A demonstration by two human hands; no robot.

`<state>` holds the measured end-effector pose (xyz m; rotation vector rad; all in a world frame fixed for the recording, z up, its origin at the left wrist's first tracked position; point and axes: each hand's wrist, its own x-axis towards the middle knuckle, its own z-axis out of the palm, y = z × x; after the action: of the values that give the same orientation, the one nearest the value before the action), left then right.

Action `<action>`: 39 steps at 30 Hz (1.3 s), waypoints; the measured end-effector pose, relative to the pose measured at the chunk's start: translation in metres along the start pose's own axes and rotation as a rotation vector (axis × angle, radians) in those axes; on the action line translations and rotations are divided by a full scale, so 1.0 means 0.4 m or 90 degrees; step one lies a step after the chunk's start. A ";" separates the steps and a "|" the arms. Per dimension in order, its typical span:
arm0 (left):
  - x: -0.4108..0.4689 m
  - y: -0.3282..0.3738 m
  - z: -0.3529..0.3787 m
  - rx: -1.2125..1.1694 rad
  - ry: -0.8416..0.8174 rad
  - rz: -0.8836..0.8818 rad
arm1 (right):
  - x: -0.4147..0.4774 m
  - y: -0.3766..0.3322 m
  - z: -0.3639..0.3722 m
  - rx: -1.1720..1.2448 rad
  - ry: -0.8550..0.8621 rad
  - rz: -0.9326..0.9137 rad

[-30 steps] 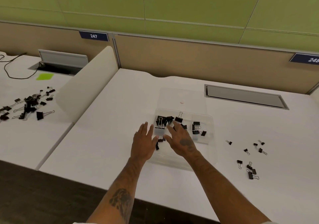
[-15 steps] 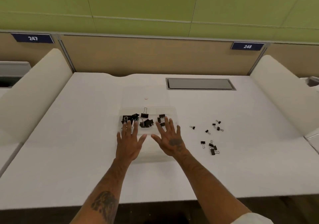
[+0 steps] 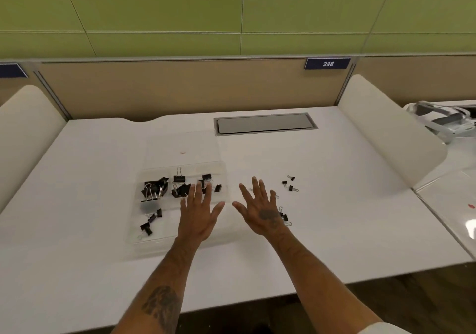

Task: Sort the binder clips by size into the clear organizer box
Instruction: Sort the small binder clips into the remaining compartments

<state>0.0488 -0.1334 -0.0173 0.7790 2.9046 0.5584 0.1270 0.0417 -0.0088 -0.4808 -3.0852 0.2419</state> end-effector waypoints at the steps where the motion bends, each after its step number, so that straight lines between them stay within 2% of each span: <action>1: 0.004 0.019 0.009 0.000 -0.001 0.006 | -0.003 0.023 -0.001 -0.001 -0.001 0.004; 7: 0.024 0.139 0.066 0.002 0.005 0.028 | -0.035 0.174 0.008 -0.005 0.008 0.034; 13: 0.033 0.242 0.133 0.030 -0.004 0.068 | -0.082 0.307 0.028 0.089 0.007 0.046; 15: 0.028 0.263 0.153 0.027 -0.015 0.077 | -0.100 0.330 0.032 0.101 -0.029 0.047; 26: 0.048 0.291 0.193 0.056 -0.094 0.117 | -0.106 0.328 0.064 0.133 -0.180 0.017; 32: 0.077 0.298 0.212 0.046 -0.168 0.102 | -0.089 0.331 0.063 0.157 -0.174 0.022; 39: 0.099 0.324 0.241 0.045 -0.207 0.080 | -0.096 0.369 0.043 0.175 -0.110 0.063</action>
<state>0.0915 0.0221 -0.0587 0.9655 2.6018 0.3046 0.2076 0.1663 -0.0478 -0.6308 -3.1209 0.7341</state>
